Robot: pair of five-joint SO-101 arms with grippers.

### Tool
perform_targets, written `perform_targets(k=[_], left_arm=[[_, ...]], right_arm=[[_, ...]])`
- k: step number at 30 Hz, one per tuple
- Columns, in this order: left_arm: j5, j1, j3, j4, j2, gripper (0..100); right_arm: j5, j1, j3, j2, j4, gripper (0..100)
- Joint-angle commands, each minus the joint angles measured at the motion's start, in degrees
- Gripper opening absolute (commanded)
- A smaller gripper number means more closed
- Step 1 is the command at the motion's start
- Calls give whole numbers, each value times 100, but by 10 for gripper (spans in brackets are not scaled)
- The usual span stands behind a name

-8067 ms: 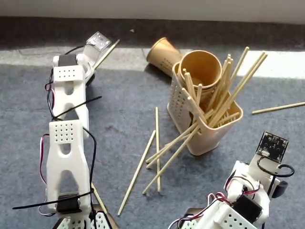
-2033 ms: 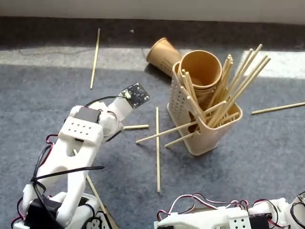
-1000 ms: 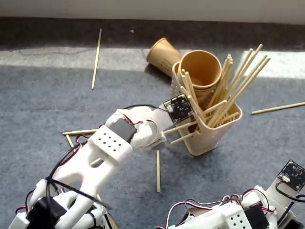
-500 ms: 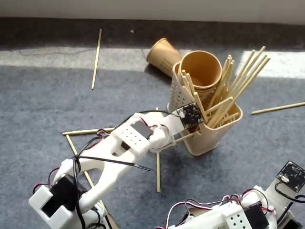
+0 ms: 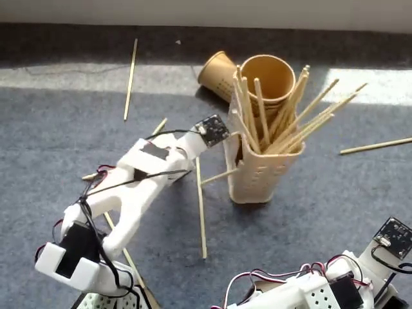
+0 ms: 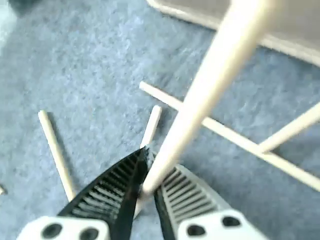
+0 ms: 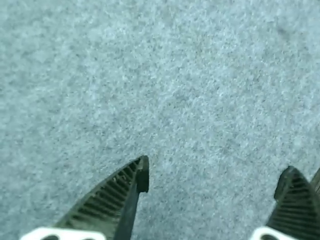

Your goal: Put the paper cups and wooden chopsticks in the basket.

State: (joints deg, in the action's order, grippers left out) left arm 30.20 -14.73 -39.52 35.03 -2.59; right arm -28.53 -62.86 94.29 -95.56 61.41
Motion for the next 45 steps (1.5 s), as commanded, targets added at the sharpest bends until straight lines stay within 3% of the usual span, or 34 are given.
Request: perform_targets(k=[1, 11, 21, 24, 28, 31, 33, 37, 45], left_arm=[[527, 620, 101, 571, -514, 4], [2813, 787, 92, 2971, -1578, 5], [3842, 1982, 66, 3657, -1710, 5], [3886, 2299, 110, 3631, -1710, 5], [3771, 2598, 57, 2901, -1701, 6], [2892, 2721, 57, 2224, -1692, 14], [2426, 2835, 57, 1908, -1692, 75], [2251, 2932, -48, 1881, -1692, 245], [2215, 3459, 171, 1459, -1710, 196]], right_arm=[[62, 101, -48, -48, 13, 382], [62, 101, -57, -48, 22, 382], [62, 101, -66, -48, 40, 382], [62, 101, -66, -48, 40, 382], [62, 101, -66, -48, 40, 382], [62, 92, -57, -48, 40, 382], [62, 84, -57, -48, 40, 382], [53, 66, -57, -48, 40, 382], [35, 92, -22, -48, 40, 382]])
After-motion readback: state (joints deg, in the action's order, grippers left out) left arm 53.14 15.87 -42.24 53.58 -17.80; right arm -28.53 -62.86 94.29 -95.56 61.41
